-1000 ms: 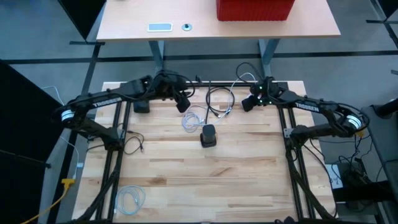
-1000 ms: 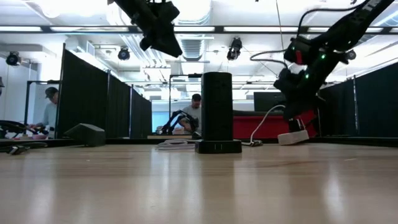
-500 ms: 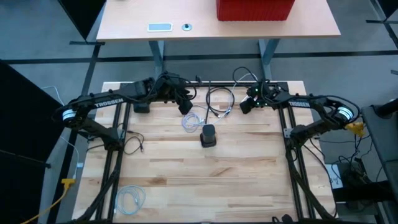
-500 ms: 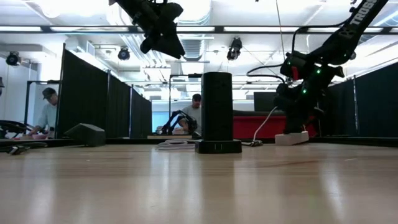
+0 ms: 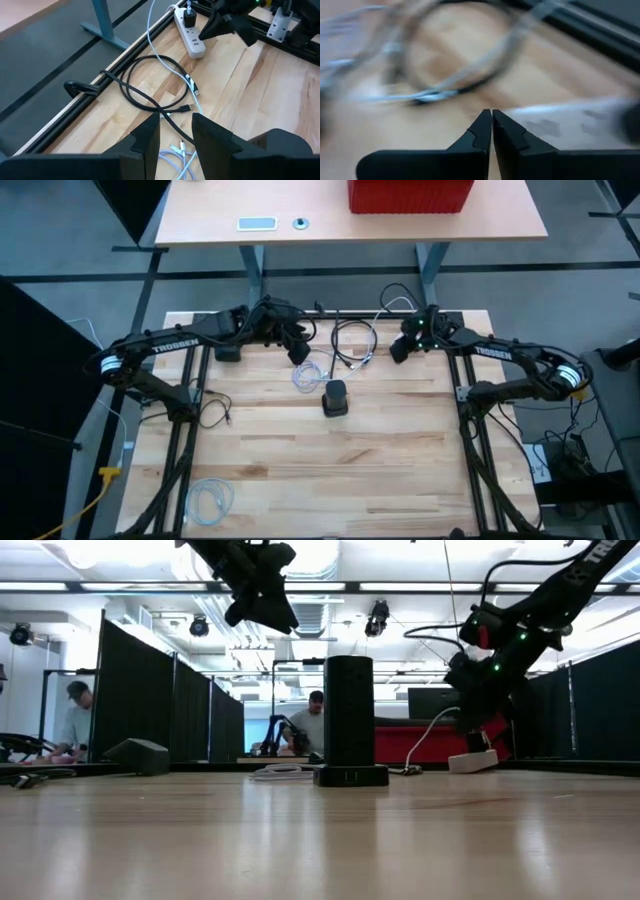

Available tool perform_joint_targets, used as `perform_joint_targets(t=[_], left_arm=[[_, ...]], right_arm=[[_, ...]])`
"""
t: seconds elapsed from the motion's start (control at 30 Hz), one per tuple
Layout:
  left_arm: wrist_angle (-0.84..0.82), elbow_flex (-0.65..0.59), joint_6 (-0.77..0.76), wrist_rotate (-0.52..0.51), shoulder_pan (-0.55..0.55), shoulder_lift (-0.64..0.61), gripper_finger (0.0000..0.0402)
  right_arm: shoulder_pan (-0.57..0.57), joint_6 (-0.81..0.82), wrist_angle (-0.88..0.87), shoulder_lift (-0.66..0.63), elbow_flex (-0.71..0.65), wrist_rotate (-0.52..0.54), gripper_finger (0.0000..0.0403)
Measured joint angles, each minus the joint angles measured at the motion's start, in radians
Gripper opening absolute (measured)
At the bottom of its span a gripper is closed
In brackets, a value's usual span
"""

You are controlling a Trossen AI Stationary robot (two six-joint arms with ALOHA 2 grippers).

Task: Insert USB
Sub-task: Insert the top black charger cable into the white outlet extension

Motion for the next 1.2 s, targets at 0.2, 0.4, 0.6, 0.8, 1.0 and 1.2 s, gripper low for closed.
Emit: perform_joint_targets(t=[0.2,0.4,0.6,0.8,1.0,1.2], left_arm=[[0.005,0.0,0.017,-0.001,0.0,0.007,0.0102],[-0.015,-0.001,0.013,-0.002,0.001,0.006,0.0102],[-0.086,-0.001,0.048,-0.002,0.002,-0.001,0.0102],[-0.151,-0.001,0.094,-0.002,0.002,-0.021,0.0102],[-0.193,-0.001,0.141,-0.001,0.003,-0.048,0.0102],[-0.235,-0.001,0.188,-0.001,0.004,-0.076,0.0102]], right_arm=[[0.021,-0.035,0.003,-0.016,0.001,-0.159,0.0],[0.109,0.386,0.031,0.04,0.004,-0.104,0.0],[0.206,0.688,0.082,0.057,0.034,0.059,0.0],[0.216,0.88,0.103,0.119,0.07,0.113,0.0043],[0.23,1.03,0.132,0.212,0.109,0.16,0.0107],[0.244,1.18,0.16,0.304,0.148,0.207,0.0172]])
